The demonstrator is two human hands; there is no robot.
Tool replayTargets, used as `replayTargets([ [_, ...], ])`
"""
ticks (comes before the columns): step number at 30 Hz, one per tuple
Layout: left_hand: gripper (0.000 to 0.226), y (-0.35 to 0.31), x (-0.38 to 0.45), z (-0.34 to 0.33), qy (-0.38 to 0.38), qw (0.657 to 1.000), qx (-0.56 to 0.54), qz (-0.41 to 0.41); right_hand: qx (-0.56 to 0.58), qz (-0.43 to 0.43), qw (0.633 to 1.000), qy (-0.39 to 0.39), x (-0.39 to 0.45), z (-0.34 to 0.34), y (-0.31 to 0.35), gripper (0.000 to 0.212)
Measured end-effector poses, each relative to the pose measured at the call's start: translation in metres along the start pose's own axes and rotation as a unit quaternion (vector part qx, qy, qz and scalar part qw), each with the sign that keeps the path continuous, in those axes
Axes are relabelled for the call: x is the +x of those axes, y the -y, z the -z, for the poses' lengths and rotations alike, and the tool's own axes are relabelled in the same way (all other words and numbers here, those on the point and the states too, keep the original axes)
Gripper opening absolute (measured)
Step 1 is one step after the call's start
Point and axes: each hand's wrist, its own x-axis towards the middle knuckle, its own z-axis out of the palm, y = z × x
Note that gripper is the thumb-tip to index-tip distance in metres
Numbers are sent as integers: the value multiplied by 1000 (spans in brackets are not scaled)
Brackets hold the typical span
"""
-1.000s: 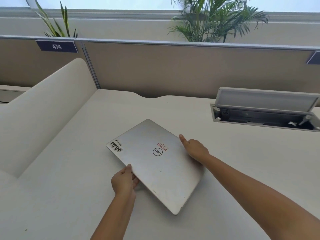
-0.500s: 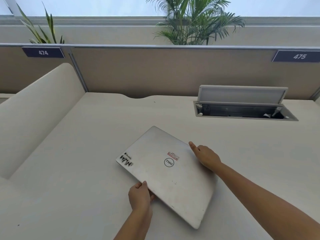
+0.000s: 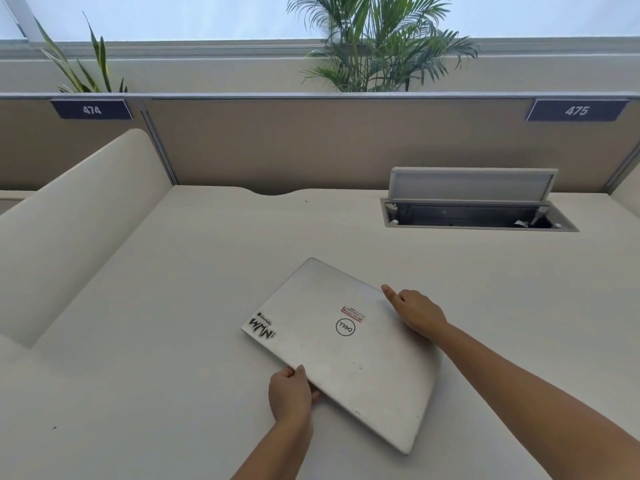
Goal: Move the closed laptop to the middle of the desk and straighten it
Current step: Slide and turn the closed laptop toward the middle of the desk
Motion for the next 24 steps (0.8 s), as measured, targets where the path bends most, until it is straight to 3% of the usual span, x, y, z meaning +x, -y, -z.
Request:
replayTargets([
  [7,11,10,-10,6,-10,999,39,-30,-2,-3,1000,-15,-9,-2,-7,61],
  [24,11,15,-10,11,7,997,46,-54,-32,37,997,-57,-9,-10,-14,51],
])
